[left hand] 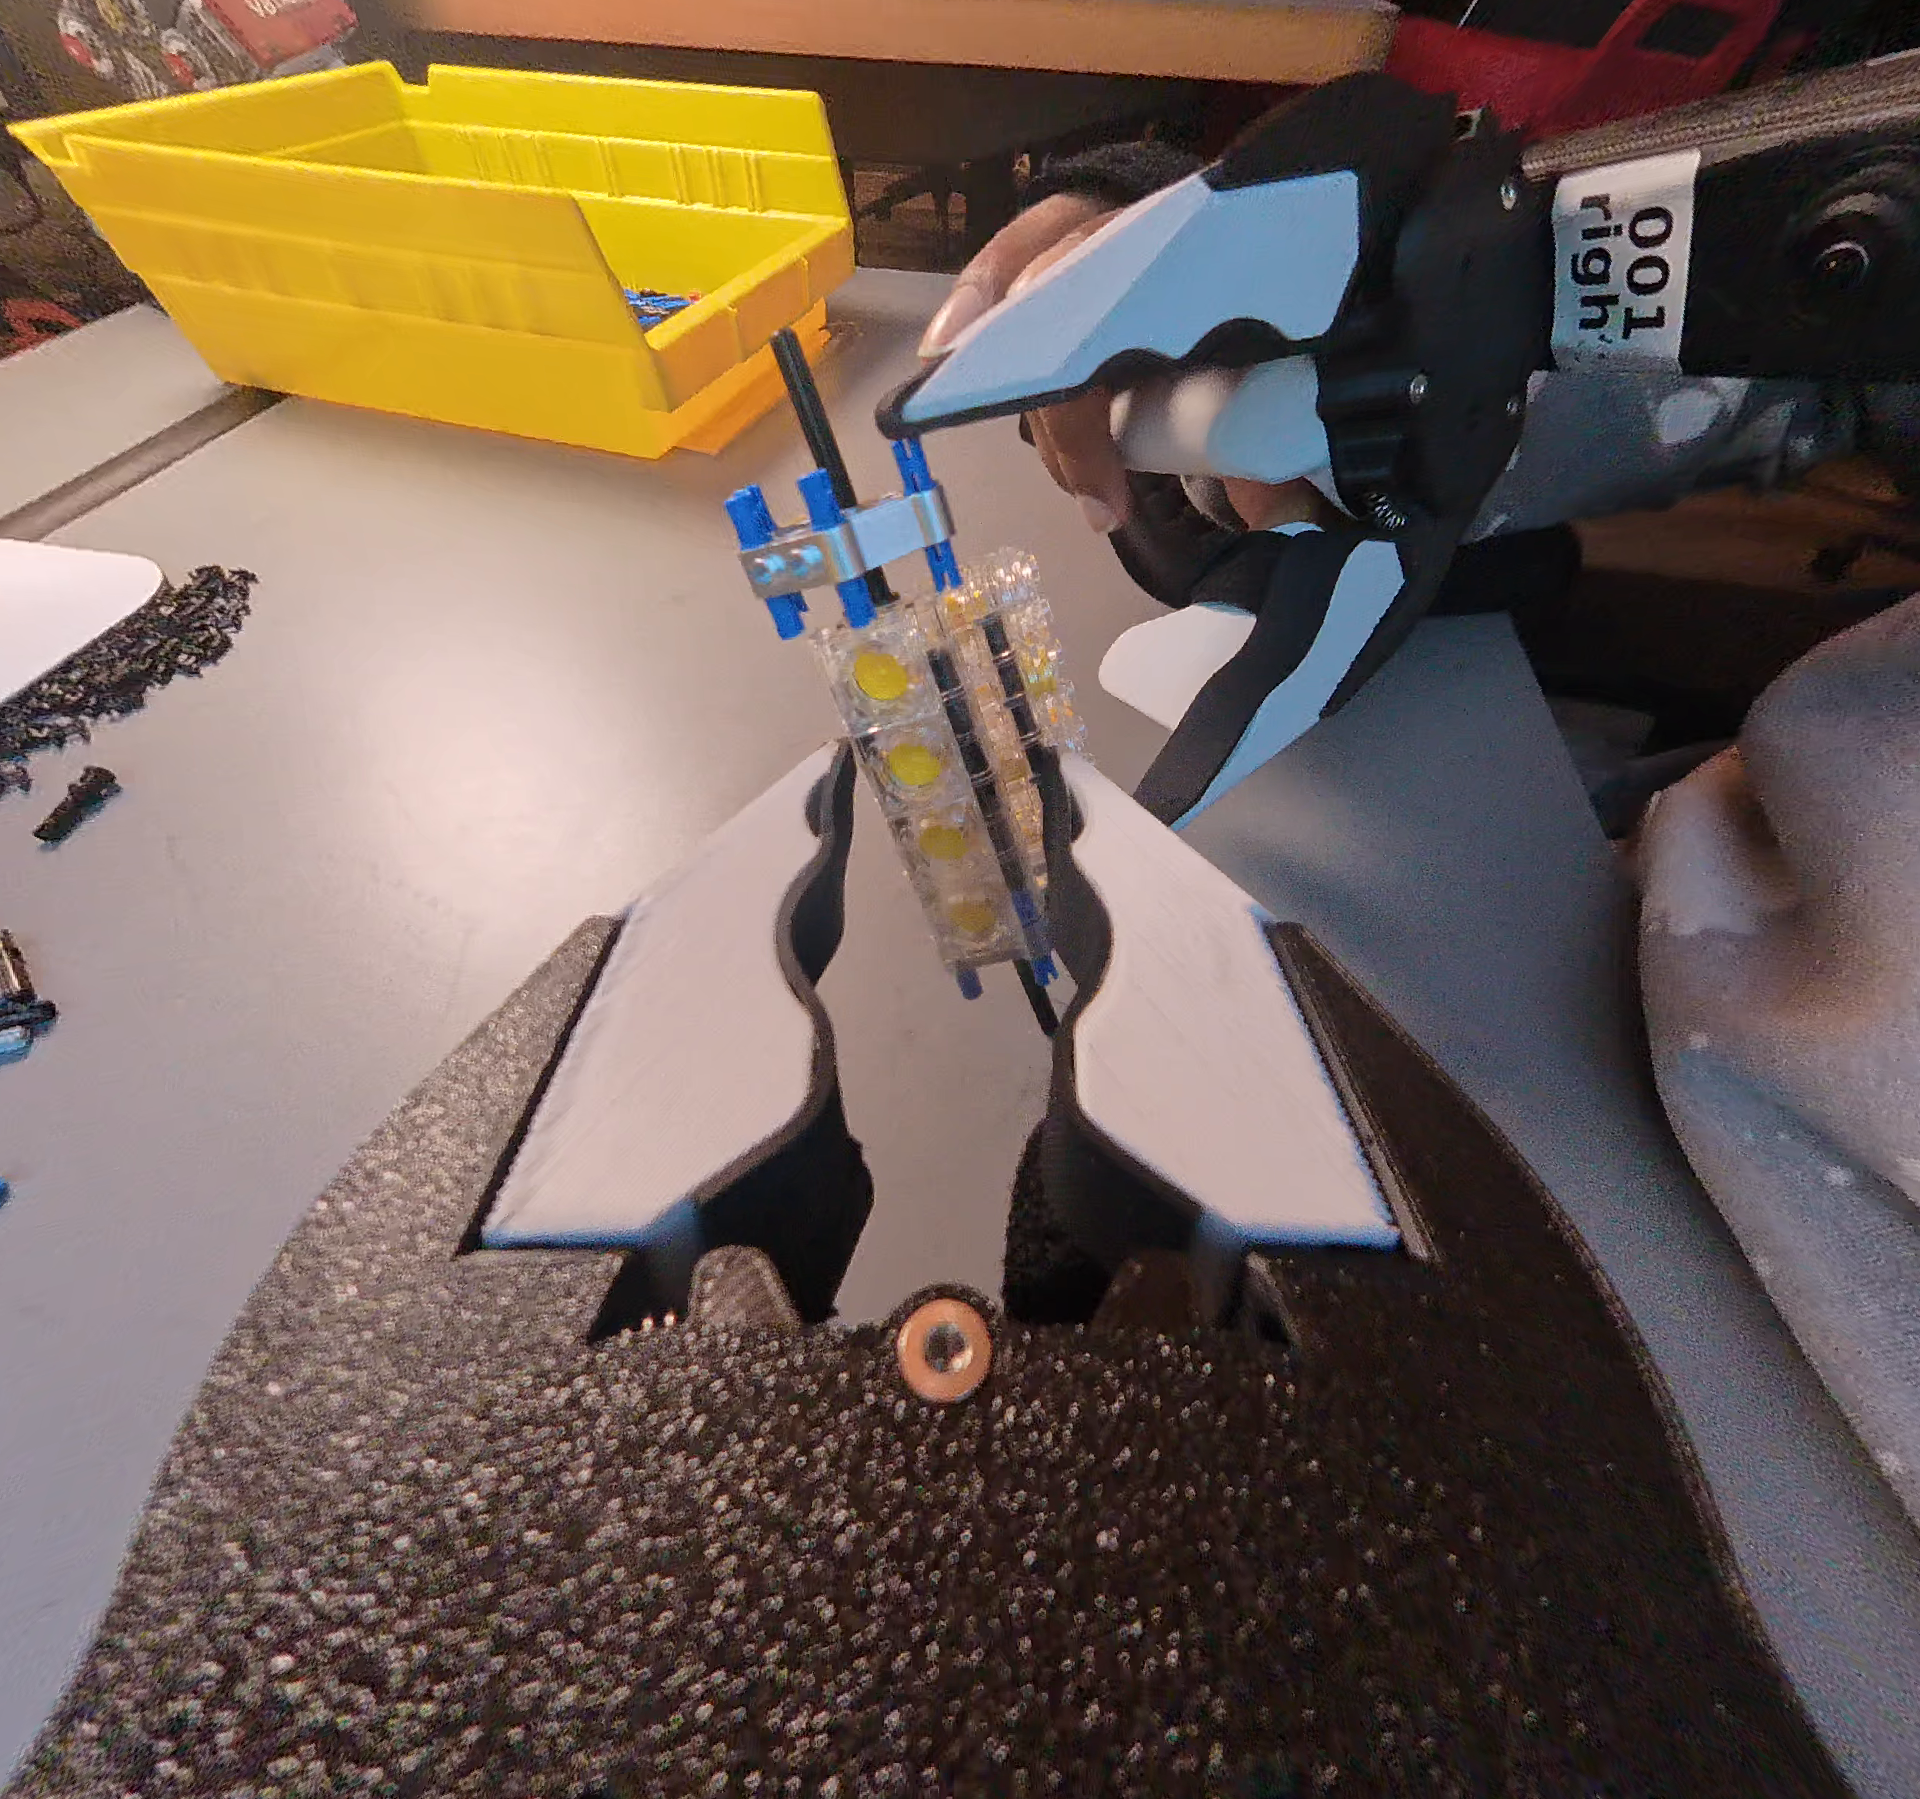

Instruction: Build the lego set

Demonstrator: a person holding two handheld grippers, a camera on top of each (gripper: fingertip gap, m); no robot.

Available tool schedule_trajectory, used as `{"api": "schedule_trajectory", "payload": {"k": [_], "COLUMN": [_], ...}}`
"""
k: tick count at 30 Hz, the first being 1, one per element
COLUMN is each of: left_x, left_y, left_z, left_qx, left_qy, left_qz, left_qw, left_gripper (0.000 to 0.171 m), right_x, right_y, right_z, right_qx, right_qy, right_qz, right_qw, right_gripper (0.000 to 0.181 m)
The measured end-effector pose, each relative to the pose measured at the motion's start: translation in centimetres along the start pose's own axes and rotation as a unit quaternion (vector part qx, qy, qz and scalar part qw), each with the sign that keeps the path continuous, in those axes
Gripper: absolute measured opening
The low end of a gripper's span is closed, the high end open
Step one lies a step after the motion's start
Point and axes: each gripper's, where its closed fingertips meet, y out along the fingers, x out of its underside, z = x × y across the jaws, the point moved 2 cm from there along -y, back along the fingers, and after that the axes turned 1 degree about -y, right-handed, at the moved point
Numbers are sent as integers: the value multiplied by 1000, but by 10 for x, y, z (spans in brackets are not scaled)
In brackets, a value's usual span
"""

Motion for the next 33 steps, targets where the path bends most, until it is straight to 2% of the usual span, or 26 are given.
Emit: {"api": "schedule_trajectory", "payload": {"k": [4, 15, 16, 22, 24, 27, 30, 33], "left_x": [3, 2, 2, 15, 20, 26, 28, 25], "left_y": [-2, -5, -6, -3, -2, -2, -2, -3], "left_z": [4, 4, 3, 1, 1, 1, 2, 10], "left_qx": [-15, -12, -15, -23, -17, -7, 5, 23], "left_qy": [35, 13, 16, 24, 20, 19, 25, 47], "left_qz": [-6, 5, 3, -45, -64, -88, -96, -84], "left_qw": [999, 1000, 1000, 998, 998, 996, 995, 995], "left_gripper": [29, 24, 23, 22, 22, 22, 22, 22], "right_x": [0, 0, -1, 1, 4, 22, 43, 54], "right_y": [-3, -4, -6, -11, -16, -20, -22, -12], "right_z": [-6, -7, -6, -12, -8, -12, -29, -40], "right_qx": [-4, -1, 1, -52, -81, -171, -278, -336], "right_qy": [9, 32, 37, 119, 184, 282, 324, 343], "right_qz": [2, 5, 7, 12, 14, -25, -81, -102], "right_qw": [1000, 999, 999, 991, 980, 944, 901, 871], "right_gripper": [90, 88, 79, 77, 70, 62, 59, 60]}}
